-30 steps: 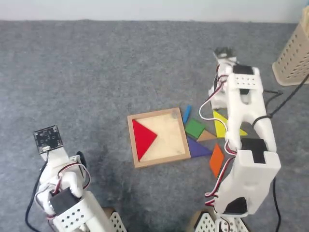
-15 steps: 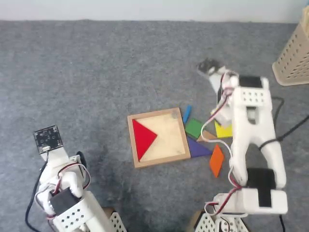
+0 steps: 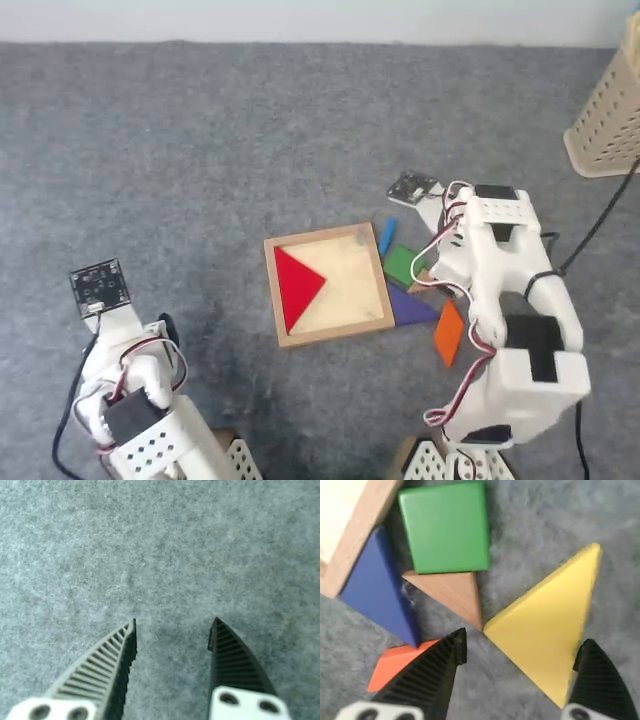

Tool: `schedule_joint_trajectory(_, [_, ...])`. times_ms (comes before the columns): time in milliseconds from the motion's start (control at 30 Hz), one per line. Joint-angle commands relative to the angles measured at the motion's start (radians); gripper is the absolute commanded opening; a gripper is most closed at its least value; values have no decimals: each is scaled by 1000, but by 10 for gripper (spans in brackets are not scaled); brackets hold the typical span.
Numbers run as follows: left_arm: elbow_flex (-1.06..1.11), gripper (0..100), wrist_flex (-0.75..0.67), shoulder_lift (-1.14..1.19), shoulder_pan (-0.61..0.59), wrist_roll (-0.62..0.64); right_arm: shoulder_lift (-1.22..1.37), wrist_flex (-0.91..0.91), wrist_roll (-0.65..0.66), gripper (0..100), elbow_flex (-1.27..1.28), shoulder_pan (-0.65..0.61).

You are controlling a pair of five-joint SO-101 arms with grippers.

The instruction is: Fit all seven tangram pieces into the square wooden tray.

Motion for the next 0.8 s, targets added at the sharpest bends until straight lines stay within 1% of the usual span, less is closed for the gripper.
schedule_joint_trajectory(0, [-19, 225, 3, -11, 3, 9, 5, -19, 29, 336, -58, -4])
schedule_joint_trajectory(267, [-19, 225, 3, -11, 3, 9, 84, -88, 26, 332, -60, 1])
schedule_joint_trajectory(367, [-19, 225, 3, -11, 3, 9, 94, -76, 23, 262, -74, 2])
schedule_joint_trajectory(467, [-19, 225, 3, -11, 3, 9, 102, -68, -32, 184, -100, 2])
schedule_joint_trajectory(533, [-19, 225, 3, -11, 3, 9, 101, -67, -57, 158, -110, 2])
schedule_joint_trajectory(667, [-19, 225, 3, -11, 3, 9, 94, -61, -107, 155, -147, 2])
schedule_joint_trajectory(767, [-19, 225, 3, -11, 3, 9, 94, 2, -149, 155, -215, 2])
